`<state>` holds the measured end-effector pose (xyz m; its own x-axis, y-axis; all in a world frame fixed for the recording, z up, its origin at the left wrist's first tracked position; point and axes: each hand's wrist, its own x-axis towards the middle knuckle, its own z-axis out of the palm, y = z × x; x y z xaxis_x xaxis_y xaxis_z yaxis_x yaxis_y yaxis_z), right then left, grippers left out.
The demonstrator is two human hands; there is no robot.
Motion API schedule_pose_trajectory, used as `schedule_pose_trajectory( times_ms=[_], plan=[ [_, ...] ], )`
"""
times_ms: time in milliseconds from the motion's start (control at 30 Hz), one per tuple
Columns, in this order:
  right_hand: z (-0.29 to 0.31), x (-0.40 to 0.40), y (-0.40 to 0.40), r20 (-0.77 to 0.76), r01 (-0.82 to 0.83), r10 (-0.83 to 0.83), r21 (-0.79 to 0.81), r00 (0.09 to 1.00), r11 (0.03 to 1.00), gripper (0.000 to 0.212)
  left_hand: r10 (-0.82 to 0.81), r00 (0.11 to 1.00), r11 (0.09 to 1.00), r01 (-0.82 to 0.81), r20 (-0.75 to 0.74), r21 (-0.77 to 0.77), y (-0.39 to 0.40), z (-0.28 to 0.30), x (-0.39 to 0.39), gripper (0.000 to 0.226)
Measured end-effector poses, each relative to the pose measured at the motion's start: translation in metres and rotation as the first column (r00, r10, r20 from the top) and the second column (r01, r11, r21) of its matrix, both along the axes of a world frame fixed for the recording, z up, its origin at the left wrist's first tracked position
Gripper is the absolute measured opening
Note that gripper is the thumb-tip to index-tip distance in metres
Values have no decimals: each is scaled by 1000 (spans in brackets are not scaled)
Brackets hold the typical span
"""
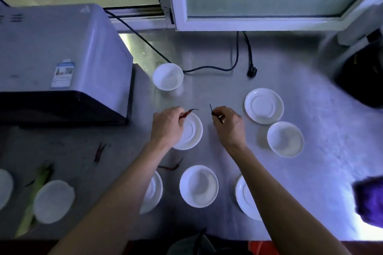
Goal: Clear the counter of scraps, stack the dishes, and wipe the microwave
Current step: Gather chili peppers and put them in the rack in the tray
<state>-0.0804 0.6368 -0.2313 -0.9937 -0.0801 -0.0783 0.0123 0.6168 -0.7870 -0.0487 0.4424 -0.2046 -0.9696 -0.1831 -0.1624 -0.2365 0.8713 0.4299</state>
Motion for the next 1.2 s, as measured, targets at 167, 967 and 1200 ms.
schedule_pose_trajectory(
  times_ms=[167, 967, 1200],
  plan=[
    [3, 26, -29, 3, -98, 98, -27, 995, 995, 12, 89, 996, 996, -89, -26, -11, -28, 5, 47, 10],
    [71, 319, -305, -184, -584, 577, 21, 795, 811, 11, 480, 865, 877, -474, -144, 78, -265, 56, 431, 13],
    [87, 403, -394, -193, -720, 706, 0, 681, 694, 11, 607, 774, 792, -607, -183, 61, -322, 70, 539, 17]
  ],
)
